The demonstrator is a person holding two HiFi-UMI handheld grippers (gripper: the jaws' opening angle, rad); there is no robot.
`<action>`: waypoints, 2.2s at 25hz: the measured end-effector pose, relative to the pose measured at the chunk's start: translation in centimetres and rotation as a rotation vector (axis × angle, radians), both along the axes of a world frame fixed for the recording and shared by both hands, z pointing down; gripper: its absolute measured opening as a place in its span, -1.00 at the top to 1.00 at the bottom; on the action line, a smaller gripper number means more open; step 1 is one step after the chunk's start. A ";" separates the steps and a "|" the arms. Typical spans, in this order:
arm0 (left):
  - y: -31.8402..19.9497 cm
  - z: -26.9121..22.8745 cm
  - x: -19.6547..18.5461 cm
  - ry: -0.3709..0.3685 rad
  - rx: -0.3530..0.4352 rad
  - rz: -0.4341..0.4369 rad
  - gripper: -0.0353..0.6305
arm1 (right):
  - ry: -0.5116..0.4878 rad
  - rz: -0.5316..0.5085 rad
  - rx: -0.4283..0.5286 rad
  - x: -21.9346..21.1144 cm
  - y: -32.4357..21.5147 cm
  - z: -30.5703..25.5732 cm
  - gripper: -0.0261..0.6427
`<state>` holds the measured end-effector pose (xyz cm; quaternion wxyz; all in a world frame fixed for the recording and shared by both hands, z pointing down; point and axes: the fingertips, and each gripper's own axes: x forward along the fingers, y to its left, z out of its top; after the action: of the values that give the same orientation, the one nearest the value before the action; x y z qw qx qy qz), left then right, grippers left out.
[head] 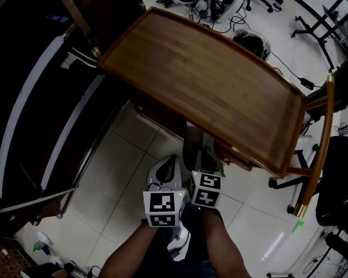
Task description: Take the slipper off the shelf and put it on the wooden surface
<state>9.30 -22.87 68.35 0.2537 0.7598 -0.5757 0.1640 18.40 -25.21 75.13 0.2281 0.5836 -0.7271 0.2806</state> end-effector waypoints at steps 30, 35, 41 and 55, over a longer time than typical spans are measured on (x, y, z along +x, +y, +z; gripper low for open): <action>-6.9 2.8 -0.5 0.000 0.040 0.008 0.88 | 0.024 0.207 0.111 3.6 -9.6 2.7 0.76; -6.2 2.1 -0.6 -0.007 0.043 0.003 0.88 | 0.028 0.180 0.112 3.4 -8.4 2.1 0.67; -4.2 0.4 -1.1 -0.015 0.039 -0.008 0.88 | 0.035 0.157 0.105 3.2 -5.8 0.5 0.67; 2.9 -8.6 -6.3 -0.013 0.042 -0.121 0.88 | 0.059 0.020 0.088 -2.0 1.1 -8.4 0.83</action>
<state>3.05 -19.97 59.74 0.2433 0.7277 -0.6255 0.1412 16.39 -24.10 66.70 0.2208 0.6083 -0.7257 0.2333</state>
